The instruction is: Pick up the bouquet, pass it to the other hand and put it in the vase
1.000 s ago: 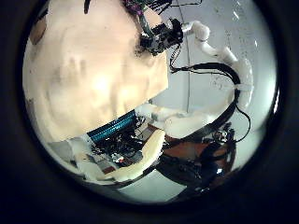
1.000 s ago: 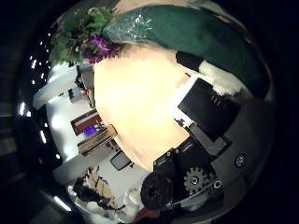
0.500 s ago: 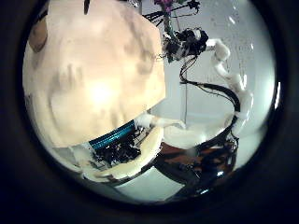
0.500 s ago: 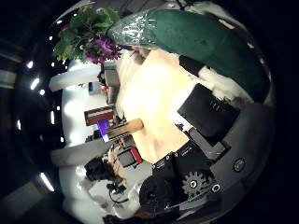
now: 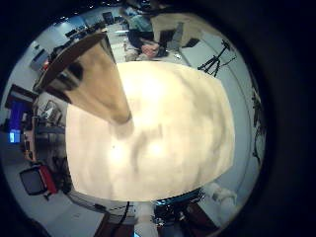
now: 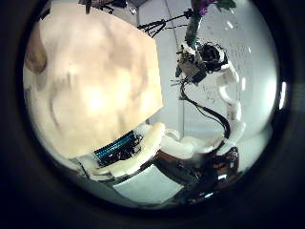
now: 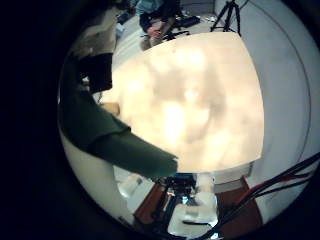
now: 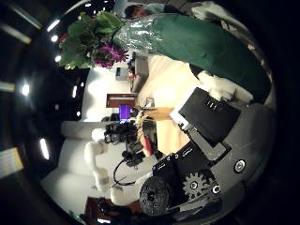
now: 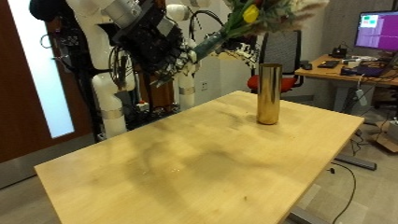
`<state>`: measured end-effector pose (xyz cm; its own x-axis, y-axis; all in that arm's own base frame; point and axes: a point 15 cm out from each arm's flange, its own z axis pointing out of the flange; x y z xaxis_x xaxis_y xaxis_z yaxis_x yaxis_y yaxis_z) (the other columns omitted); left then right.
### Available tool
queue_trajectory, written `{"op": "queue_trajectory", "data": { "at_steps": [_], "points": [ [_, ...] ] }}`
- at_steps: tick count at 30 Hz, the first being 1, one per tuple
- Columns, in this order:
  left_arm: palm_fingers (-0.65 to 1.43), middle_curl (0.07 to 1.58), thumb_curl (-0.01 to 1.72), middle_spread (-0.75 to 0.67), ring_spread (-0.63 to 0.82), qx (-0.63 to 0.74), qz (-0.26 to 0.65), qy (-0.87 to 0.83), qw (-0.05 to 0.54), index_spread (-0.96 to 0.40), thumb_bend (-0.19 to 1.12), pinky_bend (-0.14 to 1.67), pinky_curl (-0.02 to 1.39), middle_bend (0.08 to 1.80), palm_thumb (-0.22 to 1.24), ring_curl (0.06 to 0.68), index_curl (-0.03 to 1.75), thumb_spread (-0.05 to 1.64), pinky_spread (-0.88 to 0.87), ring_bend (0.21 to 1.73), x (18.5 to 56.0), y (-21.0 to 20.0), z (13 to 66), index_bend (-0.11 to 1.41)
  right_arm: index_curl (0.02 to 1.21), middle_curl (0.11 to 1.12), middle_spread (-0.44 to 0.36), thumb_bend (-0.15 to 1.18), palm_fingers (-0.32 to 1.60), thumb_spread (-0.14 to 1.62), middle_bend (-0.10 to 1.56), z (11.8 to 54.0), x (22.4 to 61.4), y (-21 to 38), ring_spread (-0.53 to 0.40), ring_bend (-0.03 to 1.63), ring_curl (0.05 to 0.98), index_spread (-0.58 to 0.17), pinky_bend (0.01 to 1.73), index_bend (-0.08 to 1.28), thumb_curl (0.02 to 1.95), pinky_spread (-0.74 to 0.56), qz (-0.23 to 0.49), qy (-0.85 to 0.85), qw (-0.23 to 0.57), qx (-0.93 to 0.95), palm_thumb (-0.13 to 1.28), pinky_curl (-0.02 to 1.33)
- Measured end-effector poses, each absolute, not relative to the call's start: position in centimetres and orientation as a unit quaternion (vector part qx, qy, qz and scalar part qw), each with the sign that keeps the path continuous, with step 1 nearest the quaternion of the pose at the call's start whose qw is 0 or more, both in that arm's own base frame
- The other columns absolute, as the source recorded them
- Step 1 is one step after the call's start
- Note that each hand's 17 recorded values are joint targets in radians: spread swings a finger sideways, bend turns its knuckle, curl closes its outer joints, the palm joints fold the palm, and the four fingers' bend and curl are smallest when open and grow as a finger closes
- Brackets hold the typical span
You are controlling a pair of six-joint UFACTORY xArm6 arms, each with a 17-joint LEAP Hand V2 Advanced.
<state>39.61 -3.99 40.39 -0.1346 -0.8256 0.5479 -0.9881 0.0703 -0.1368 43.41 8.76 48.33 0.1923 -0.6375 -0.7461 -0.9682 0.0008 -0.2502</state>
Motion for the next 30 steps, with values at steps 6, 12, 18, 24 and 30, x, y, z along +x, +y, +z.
{"op": "queue_trajectory", "data": {
  "at_steps": [6,12,18,24,30],
  "points": [
    [0.20,0.33,0.31,0.34,0.48,0.621,0.293,-0.702,0.185,0.21,-0.04,0.19,0.30,0.23,0.21,0.211,0.32,0.80,0.47,0.49,40.4,-3.4,42.5,0.17,1.02,0.78,-0.129,-0.02,1.10,0.32,1.38,49.6,43.7,11.6,-0.197,1.43,0.674,-0.277,1.18,1.05,0.93,-0.22,0.230,0.535,0.423,-0.694,1.19,0.94],
    [0.21,0.34,0.32,0.32,0.48,0.598,0.334,-0.693,0.224,0.21,-0.04,0.19,0.30,0.23,0.16,0.208,0.31,0.77,0.46,0.50,40.9,-3.2,44.4,0.17,1.02,0.78,-0.129,-0.02,1.11,0.24,1.38,49.5,44.6,12.8,-0.194,1.44,0.677,-0.273,1.14,1.06,0.94,-0.24,0.237,0.495,0.451,-0.704,1.18,0.97],
    [0.20,0.34,0.32,0.32,0.48,0.575,0.375,-0.680,0.258,0.21,-0.04,0.19,0.30,0.23,0.13,0.203,0.32,0.74,0.46,0.51,41.5,-3.2,46.0,0.17,1.02,0.78,-0.127,-0.02,1.12,0.19,1.39,48.7,45.3,13.5,-0.192,1.43,0.678,-0.271,1.11,1.07,0.94,-0.25,0.246,0.456,0.476,-0.710,1.18,1.00],
    [0.18,0.33,0.33,0.34,0.48,0.557,0.403,-0.669,0.284,0.22,-0.04,0.20,0.30,0.21,0.13,0.199,0.32,0.73,0.46,0.51,42.6,-3.7,46.8,0.17,1.02,0.77,-0.128,-0.02,1.12,0.15,1.39,47.4,45.9,16.1,-0.191,1.44,0.678,-0.269,1.08,1.07,0.95,-0.26,0.276,0.429,0.483,-0.712,1.17,1.04],
    [0.15,0.33,0.33,0.37,0.49,0.535,0.432,-0.656,0.313,0.23,-0.04,0.20,0.30,0.19,0.13,0.197,0.32,0.73,0.48,0.51,43.0,-4.7,47.6,0.17,1.02,0.77,-0.128,-0.02,1.12,0.14,1.39,47.2,45.0,19.0,-0.191,1.44,0.679,-0.268,1.07,1.07,0.94,-0.27,0.293,0.402,0.480,-0.723,1.16,1.06]
  ]
}}
